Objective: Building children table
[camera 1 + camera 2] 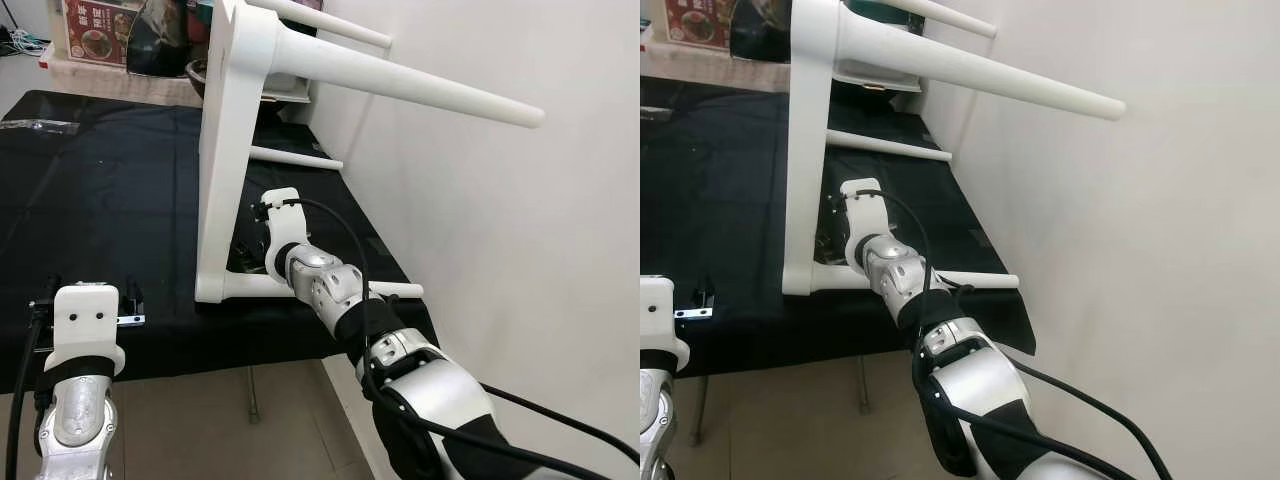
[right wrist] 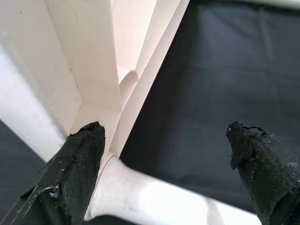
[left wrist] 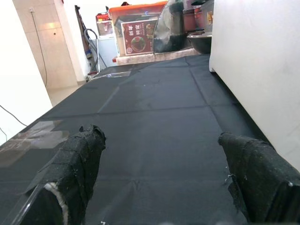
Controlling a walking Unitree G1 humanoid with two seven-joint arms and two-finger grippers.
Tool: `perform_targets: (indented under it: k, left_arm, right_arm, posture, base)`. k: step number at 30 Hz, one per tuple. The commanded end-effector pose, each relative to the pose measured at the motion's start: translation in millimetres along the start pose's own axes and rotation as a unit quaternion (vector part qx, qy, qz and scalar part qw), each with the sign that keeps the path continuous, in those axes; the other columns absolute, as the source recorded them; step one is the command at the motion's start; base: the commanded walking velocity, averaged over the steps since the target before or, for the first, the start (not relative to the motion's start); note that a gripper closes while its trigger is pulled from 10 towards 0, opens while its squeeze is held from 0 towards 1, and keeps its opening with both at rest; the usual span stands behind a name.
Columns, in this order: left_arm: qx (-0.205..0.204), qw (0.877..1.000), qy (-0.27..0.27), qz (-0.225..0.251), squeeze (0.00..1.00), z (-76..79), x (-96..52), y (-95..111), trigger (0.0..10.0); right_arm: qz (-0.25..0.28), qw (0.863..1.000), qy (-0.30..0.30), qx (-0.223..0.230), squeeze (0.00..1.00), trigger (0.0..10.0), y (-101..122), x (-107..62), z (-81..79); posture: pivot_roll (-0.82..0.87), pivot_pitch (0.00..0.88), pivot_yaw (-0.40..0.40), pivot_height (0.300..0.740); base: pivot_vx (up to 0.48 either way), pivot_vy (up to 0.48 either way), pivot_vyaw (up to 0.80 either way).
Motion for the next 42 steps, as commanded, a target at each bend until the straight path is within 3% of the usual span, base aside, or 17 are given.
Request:
perform_targets:
  k: [1,11,13,17,18,19,21,22,23,24,25,26,28,30,32,37,42]
  left_arm:
    - [0.001,1.000,-0.002,0.002,0.00,3.7,-1.6,1.0,10.0]
    - [0.000,1.000,-0.004,0.001,0.00,5.4,-1.5,-0.2,10.0]
    - [0.000,1.000,-0.007,0.001,0.00,5.7,-0.5,-0.6,10.0]
    - [0.000,1.000,-0.009,0.000,0.00,5.6,-0.1,-0.9,10.0]
    - [0.000,1.000,-0.012,0.000,0.00,6.1,0.1,-1.3,10.0]
    - [0.000,1.000,-0.012,0.000,0.00,6.1,0.1,-1.3,10.0]
    - [0.001,1.000,-0.030,-0.002,0.00,11.4,-0.1,-2.1,10.0]
    - [-0.001,0.999,-0.038,-0.003,0.00,14.4,-0.4,-2.4,10.0]
    - [-0.001,0.999,-0.038,-0.003,0.00,14.4,-0.4,-2.4,10.0]
    - [-0.002,0.999,-0.048,-0.003,0.00,18.3,-0.8,-2.5,10.0]
    - [-0.002,0.999,-0.048,-0.003,0.00,18.3,-0.8,-2.5,10.0]
    - [-0.003,0.998,-0.058,-0.003,0.00,22.0,-0.9,-2.6,10.0]
    - [-0.003,0.998,-0.058,-0.003,0.00,22.0,-0.9,-2.6,10.0]
    - [-0.007,0.997,-0.073,-0.003,0.00,28.8,-0.2,-2.9,10.0]
    - [-0.008,0.997,-0.078,-0.003,0.00,31.5,0.8,-2.6,10.0]
    - [-0.010,0.996,-0.085,-0.003,0.00,33.9,3.0,-1.9,10.0]
    - [-0.013,0.996,-0.086,0.000,0.00,35.0,4.8,-0.3,10.0]
  right_arm:
    - [-0.041,0.991,0.122,0.044,0.92,10.0,-23.9,2.8,-99.7]
    - [-0.062,0.983,0.139,0.103,0.92,10.0,-23.4,1.3,-98.3]
    - [-0.026,0.985,0.120,0.125,0.92,10.0,-10.5,0.9,-59.7]
    - [-0.007,0.984,0.114,0.137,0.90,10.0,-7.7,-1.8,-38.4]
    - [0.001,0.987,0.106,0.123,0.73,10.0,-8.4,-3.3,-28.3]
    - [0.001,0.987,0.106,0.123,0.73,10.0,-8.4,-3.3,-28.3]
    - [0.032,0.998,0.043,0.034,0.45,10.0,-15.7,-13.1,16.5]
    - [0.047,0.999,0.010,-0.004,0.24,10.0,-18.7,-20.1,36.1]
    - [0.047,0.999,0.010,-0.004,0.24,10.0,-18.7,-20.1,36.1]
    - [0.064,0.997,-0.024,-0.044,0.10,10.0,-22.0,-30.3,55.8]
    - [0.064,0.997,-0.024,-0.044,0.10,10.0,-22.0,-30.3,55.8]
    - [0.067,0.994,-0.058,-0.064,0.00,10.0,-28.4,-40.8,74.1]
    - [0.067,0.994,-0.058,-0.064,0.00,10.0,-28.4,-40.8,74.1]
    - [0.065,0.983,-0.136,-0.105,0.00,10.0,-42.4,-62.8,110.0]
    - [0.058,0.977,-0.170,-0.118,0.00,10.0,-50.5,-72.7,125.1]
    - [0.046,0.963,-0.222,-0.147,0.00,10.0,-63.3,-91.5,145.8]
    - [0.048,0.959,-0.227,-0.163,0.00,10.0,-65.0,-98.4,146.0]
  posture:
    - [0.23,0.000,-0.255,0.740]
    - [0.22,0.000,-0.243,0.740]
    - [0.21,0.000,-0.229,0.740]
    - [0.20,0.000,-0.218,0.740]
    - [0.20,0.000,-0.218,0.740]
    - [0.20,0.000,-0.218,0.740]
    - [0.17,0.000,-0.199,0.740]
    - [0.17,0.000,-0.199,0.740]
    - [0.17,0.000,-0.199,0.740]
    - [0.16,0.000,-0.188,0.740]
    - [0.16,0.000,-0.188,0.740]
    - [0.13,0.000,-0.174,0.740]
    - [0.13,0.000,-0.174,0.740]
    - [0.12,0.000,-0.162,0.740]
    - [0.12,0.000,-0.158,0.740]
    - [0.11,0.000,-0.151,0.740]
    - [0.11,0.000,-0.154,0.740]
  base:
    - [0.000,0.000,0.00]
    - [0.000,0.000,0.00]
    - [0.000,0.000,0.00]
    - [0.000,0.000,0.00]
    - [0.000,0.000,0.00]
    - [0.000,0.000,0.00]
    - [0.000,0.000,0.00]
    - [0.000,0.000,0.00]
    - [0.000,0.000,0.00]
    - [0.000,0.000,0.00]
    - [0.000,0.000,0.00]
    - [0.000,0.000,0.00]
    - [0.000,0.000,0.00]
    - [0.000,-0.418,0.00]
    - [0.000,-0.457,0.00]
    - [0.000,-0.472,0.00]
    - [0.000,-0.472,0.00]
Point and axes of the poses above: a point about 5 cm out from each wrist's last joint towards the gripper, its own x axis pointing out of the wrist towards the gripper, its own y axis along the axis of the wrist's last joint, z = x × y, the point moved 4 cm from there along x, pointing out of the wrist towards the gripper, and after that the axes turned 2 degrees about -x, right-handed, at the moved point
